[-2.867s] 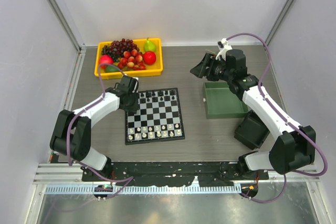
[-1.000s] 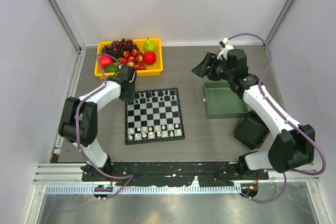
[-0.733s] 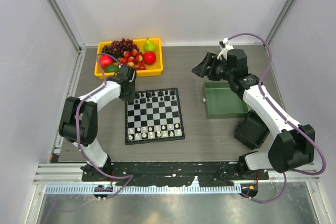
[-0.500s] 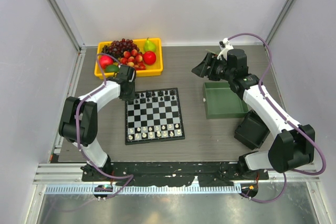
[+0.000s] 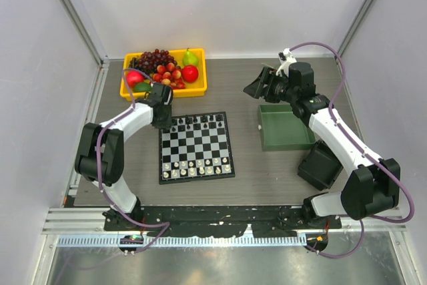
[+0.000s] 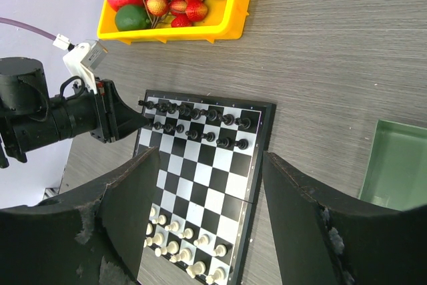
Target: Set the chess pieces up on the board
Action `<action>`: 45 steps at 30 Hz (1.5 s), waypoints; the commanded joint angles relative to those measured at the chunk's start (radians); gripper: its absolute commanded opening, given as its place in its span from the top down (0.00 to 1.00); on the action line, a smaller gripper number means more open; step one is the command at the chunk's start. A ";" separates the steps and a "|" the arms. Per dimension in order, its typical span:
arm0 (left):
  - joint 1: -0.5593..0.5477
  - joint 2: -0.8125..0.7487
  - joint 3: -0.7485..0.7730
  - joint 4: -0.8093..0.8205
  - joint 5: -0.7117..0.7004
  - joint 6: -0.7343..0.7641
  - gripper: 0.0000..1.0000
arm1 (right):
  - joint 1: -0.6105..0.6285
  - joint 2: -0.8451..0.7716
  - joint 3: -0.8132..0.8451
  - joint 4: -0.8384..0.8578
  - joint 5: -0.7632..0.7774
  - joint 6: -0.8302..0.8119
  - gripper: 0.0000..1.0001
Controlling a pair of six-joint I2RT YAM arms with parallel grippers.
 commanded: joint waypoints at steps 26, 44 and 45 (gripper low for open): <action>0.003 -0.417 -0.172 0.037 -0.015 -0.077 0.33 | -0.019 0.005 -0.001 0.038 -0.032 -0.024 0.23; 0.140 -0.681 -0.137 -0.058 -0.052 -0.190 0.00 | -0.095 -0.070 -0.035 -0.134 0.426 -0.157 0.02; 0.140 -0.693 -0.146 -0.061 -0.052 -0.198 0.00 | -0.095 -0.099 -0.059 -0.117 0.460 -0.166 0.03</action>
